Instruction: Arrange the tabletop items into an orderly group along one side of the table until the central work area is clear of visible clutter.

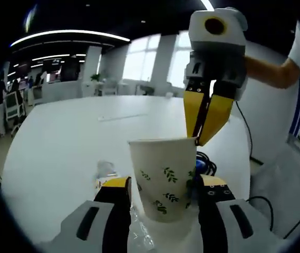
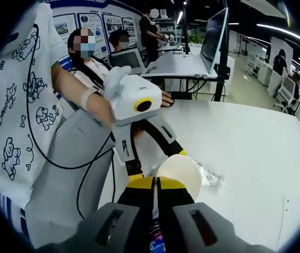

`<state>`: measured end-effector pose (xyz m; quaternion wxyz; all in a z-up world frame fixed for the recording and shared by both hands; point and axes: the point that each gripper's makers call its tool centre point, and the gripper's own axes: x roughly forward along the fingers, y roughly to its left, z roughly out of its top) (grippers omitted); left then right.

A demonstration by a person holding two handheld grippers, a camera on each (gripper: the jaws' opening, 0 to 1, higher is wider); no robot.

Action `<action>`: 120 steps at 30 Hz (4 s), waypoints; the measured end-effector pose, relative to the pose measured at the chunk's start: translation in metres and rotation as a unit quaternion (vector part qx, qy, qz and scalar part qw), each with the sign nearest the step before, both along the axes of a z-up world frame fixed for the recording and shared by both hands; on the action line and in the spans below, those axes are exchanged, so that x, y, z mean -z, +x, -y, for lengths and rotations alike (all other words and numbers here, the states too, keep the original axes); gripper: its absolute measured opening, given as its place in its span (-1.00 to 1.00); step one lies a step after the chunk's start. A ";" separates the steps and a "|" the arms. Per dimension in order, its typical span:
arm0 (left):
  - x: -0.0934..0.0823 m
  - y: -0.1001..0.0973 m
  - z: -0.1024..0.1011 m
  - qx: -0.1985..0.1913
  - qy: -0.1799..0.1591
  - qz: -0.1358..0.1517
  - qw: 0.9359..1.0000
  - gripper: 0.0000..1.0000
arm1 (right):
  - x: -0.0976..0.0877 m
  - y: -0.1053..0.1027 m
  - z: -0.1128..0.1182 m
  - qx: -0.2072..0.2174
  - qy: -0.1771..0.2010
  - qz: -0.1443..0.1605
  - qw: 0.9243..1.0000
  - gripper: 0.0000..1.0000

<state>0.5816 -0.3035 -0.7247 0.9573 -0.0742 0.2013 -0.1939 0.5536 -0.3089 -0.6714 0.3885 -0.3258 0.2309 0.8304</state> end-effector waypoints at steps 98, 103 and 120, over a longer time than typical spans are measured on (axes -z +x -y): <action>-0.008 -0.007 -0.043 -0.063 0.032 0.058 0.996 -0.08 | 0.013 0.133 -0.022 0.246 -0.061 -0.034 0.967 -1.00; -0.005 -0.010 -0.042 -0.065 0.029 0.052 0.996 -0.07 | 0.030 0.136 -0.023 0.238 -0.082 -0.008 0.968 -1.00; 0.007 -0.016 -0.053 -0.081 0.022 0.038 0.996 -0.10 | 0.067 0.158 -0.032 0.277 -0.114 -0.008 0.954 -1.00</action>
